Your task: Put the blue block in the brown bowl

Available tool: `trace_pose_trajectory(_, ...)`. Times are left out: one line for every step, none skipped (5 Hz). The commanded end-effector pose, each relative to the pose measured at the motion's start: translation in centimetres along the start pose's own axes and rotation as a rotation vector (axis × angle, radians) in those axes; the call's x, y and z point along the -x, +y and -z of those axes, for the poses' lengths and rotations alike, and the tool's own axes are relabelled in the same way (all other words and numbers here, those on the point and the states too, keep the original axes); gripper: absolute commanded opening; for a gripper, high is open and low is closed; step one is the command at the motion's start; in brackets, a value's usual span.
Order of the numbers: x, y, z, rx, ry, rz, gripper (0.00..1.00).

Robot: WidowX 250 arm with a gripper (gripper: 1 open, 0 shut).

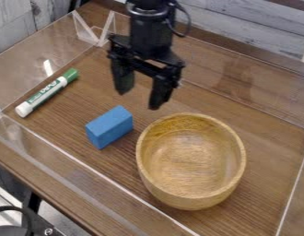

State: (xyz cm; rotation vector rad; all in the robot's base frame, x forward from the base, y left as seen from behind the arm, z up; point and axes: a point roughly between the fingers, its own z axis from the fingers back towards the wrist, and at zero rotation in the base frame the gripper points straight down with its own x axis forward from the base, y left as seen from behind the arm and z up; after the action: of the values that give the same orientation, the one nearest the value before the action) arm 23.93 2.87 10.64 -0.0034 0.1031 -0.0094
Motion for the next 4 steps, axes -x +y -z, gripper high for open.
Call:
trace_pose_trajectory(0.2, 0.9, -0.9, -0.015, -0.063, 0.011, 1.0)
trace_pose_trajectory(0.4, 0.9, -0.6, -0.014, -0.058, 0.016, 1.0)
trace_pose_trajectory(0.6, 0.9, -0.2, -0.012, -0.05, 0.02, 1.0)
trace_pose_trajectory(0.7, 0.9, 0.2, -0.011, -0.044, 0.022, 1.0)
